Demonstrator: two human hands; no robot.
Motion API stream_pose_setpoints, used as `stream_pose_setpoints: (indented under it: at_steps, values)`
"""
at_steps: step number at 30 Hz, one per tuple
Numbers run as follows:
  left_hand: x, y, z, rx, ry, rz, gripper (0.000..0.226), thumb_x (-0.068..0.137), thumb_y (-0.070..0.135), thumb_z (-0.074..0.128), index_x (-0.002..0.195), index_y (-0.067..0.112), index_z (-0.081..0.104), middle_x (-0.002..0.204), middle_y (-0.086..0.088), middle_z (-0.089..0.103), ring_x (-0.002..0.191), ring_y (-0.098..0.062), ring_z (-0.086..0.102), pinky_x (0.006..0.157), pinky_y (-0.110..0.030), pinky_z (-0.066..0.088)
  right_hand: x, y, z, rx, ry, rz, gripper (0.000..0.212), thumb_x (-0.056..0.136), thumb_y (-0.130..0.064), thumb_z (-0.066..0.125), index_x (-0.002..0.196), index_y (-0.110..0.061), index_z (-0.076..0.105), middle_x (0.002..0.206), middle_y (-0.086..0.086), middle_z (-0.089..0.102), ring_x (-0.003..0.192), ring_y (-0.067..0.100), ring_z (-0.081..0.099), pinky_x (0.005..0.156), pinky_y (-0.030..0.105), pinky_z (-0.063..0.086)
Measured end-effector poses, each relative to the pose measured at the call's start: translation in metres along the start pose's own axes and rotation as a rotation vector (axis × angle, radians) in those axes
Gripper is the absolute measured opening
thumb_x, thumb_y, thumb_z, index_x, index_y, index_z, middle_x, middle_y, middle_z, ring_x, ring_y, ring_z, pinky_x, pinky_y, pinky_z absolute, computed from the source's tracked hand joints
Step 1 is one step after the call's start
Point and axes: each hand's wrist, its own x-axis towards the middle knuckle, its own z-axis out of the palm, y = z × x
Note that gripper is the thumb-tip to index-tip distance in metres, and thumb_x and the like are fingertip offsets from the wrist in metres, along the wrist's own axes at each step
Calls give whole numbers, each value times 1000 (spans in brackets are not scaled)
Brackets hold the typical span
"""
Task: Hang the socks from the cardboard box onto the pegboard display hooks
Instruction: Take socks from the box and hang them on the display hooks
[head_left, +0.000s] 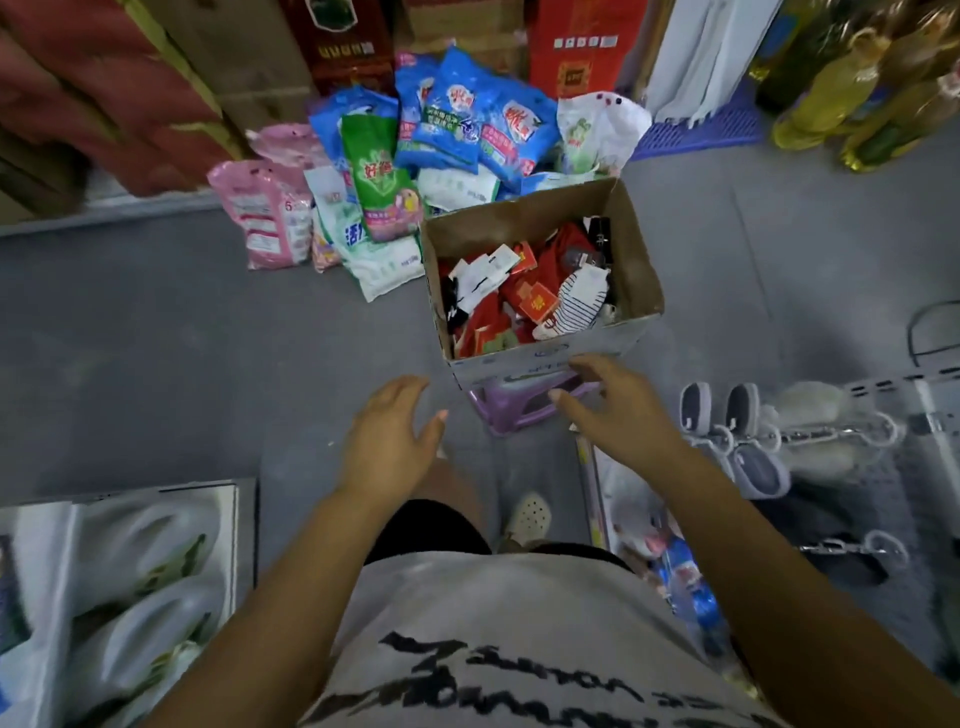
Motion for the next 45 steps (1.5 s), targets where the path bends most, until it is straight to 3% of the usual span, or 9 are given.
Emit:
stream_pose_setpoints:
  at_steps: [15,17,22,27,31,37,40,43,45]
  values:
    - [249,-21,-1,-128,-389,-258,82,103,47,48,159,-1,12,164,-21,24,149,-34,30,123,-45,26,221,1,4,19,22,442,54,93,-41,68,138,-15,54,138,7,60,121,26,60,94,34,51]
    - [265,-22,11,-207,-411,-352,80,104,49,44,159,1,11,163,-21,28,148,-35,33,121,-47,30,244,13,17,60,-4,520,48,95,-41,64,134,-15,55,128,3,62,105,20,63,77,25,51]
    - [284,-28,47,-318,-345,-501,38,108,41,35,124,7,39,98,-7,59,95,-30,62,74,-34,45,285,48,47,91,-52,637,31,99,-31,61,123,-12,56,100,1,60,64,-1,50,37,4,35]
    - [273,-37,64,-302,-253,-446,33,110,34,32,128,6,33,69,3,46,58,-13,49,48,-28,29,301,65,66,3,-100,673,37,95,-31,64,122,-8,55,106,10,65,79,21,62,58,22,47]
    - [272,-38,64,-359,-212,-451,28,110,34,34,122,9,38,76,4,51,66,-15,53,54,-27,35,296,64,72,184,-65,743,33,96,-25,66,122,-6,63,104,11,67,64,9,56,35,8,38]
    - [245,-1,53,-360,143,-600,31,104,43,51,104,12,52,81,3,58,70,-3,59,61,-16,42,248,46,41,384,16,717,12,98,-28,62,108,-20,63,103,6,69,93,24,68,72,35,59]
    - [239,23,54,-550,-102,-592,40,101,57,48,87,20,58,74,5,65,63,5,64,61,-9,47,217,30,22,524,9,700,5,97,-27,66,98,-23,65,99,11,72,88,26,73,75,39,62]
    - [246,43,57,-725,-499,-704,51,92,74,46,100,27,66,99,0,77,94,-16,74,91,-40,57,197,12,11,650,-100,629,9,97,-26,66,99,-18,69,89,18,71,72,25,67,69,32,59]
    - [249,53,60,-949,-516,-804,43,94,61,57,113,24,67,108,-2,78,102,-20,74,96,-43,56,195,2,8,711,-186,583,7,97,-24,65,98,-19,70,87,23,69,73,28,64,69,34,57]
